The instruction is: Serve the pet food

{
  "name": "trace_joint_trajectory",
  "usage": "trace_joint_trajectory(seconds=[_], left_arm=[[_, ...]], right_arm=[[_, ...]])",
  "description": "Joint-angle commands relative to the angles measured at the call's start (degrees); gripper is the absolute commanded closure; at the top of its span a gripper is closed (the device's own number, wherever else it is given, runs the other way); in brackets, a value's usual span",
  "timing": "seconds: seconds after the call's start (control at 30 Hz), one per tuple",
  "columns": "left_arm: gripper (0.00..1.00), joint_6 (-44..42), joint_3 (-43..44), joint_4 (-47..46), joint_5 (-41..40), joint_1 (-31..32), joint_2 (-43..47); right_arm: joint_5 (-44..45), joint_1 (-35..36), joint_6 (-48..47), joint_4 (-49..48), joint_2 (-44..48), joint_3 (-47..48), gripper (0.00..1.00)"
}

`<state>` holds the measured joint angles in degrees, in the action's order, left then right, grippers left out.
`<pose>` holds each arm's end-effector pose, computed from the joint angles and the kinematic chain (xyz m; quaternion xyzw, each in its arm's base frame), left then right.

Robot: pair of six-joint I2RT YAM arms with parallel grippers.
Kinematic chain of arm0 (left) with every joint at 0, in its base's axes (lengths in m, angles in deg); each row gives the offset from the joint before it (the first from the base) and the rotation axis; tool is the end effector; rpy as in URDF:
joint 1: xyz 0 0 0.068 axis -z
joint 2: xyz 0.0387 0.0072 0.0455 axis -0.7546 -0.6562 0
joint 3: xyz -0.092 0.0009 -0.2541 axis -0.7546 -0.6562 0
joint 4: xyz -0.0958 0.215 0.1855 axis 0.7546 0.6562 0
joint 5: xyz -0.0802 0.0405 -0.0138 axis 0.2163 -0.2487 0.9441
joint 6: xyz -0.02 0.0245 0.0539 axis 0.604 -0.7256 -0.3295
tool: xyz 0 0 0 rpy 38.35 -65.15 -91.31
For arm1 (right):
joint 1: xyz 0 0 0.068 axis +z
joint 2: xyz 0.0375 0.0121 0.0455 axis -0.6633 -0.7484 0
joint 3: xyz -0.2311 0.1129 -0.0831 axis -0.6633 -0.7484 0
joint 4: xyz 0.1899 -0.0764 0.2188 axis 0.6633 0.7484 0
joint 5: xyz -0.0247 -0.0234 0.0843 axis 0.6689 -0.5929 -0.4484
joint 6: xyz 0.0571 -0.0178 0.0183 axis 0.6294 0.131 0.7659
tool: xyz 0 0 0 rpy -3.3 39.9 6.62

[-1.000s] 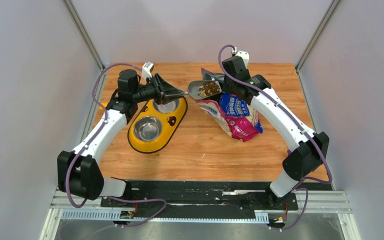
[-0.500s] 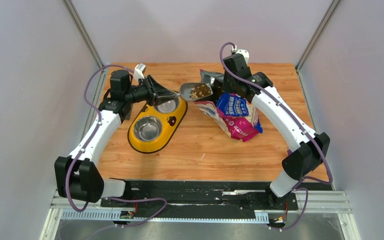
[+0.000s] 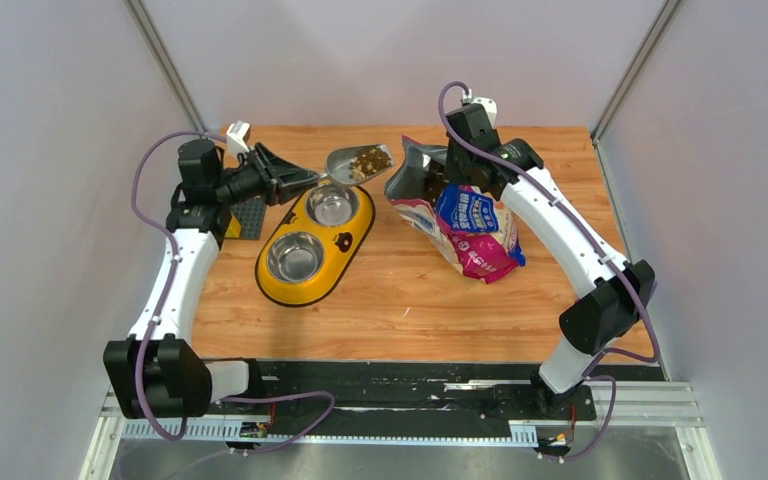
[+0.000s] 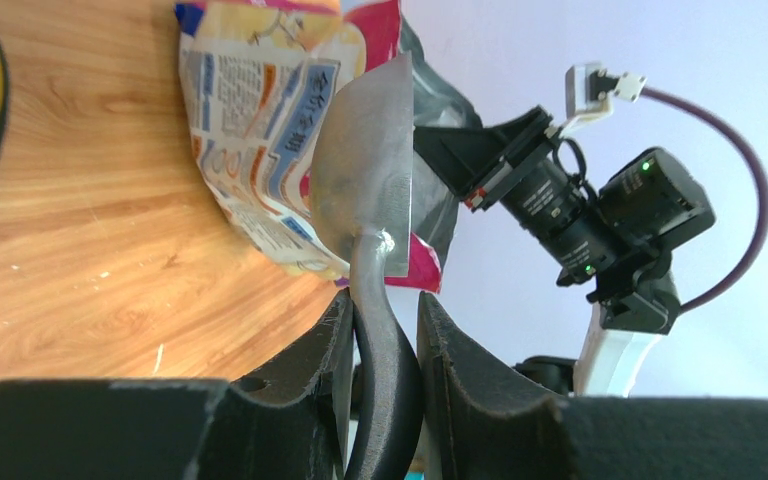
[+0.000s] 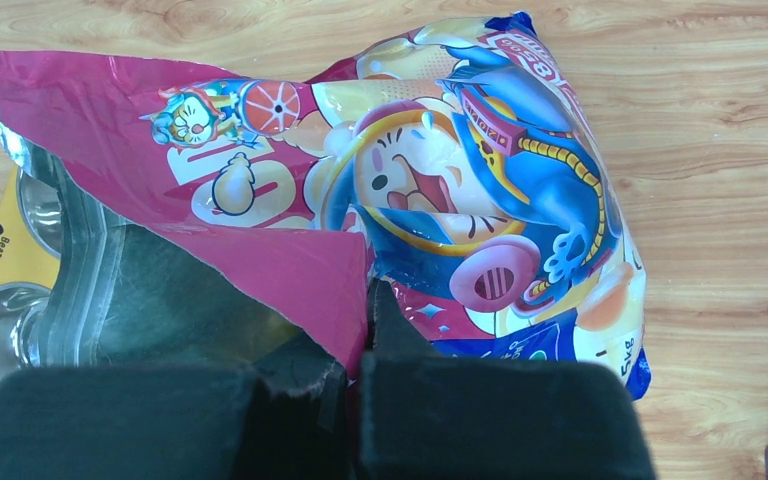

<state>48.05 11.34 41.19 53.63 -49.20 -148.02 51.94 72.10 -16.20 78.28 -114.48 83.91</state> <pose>0.3268 -0.0366 0.3505 -0.1643 0.7501 -0.5845 0.2620 0.3595 0.1925 0.3792 0.0297 0.9122 0.0273 0.4076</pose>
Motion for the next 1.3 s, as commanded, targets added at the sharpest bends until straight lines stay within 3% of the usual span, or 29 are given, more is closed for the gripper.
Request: trace_joint_trajectory(seconds=[0.0,0.23,0.73,1.0,1.27], left_arm=[[1.0,1.4,1.65,-2.64,2.71,-5.15,3.61],[1.0,1.55,-1.4,-5.18,2.78,-10.79,4.36],[1.0,-16.21,-8.01,1.01,-5.25,-15.18,-3.49],[1.0,-24.54,-3.83,10.28,-15.21,-15.1,-8.99],[1.0,-28.48,3.93,15.01,-20.21,-12.88,-17.14]], right_arm=[[0.19,-0.41,0.19,-1.9,-0.94,3.73,1.0],[0.19,-0.66,-0.6,-0.97,-1.54,4.85,1.0],[-0.06,-1.32,-0.42,-0.69,-0.83,3.74,1.0],[-1.14,-2.23,-0.55,-0.75,-1.43,3.92,1.0],[-0.61,-2.52,-1.3,-1.75,-2.41,4.52,1.0]])
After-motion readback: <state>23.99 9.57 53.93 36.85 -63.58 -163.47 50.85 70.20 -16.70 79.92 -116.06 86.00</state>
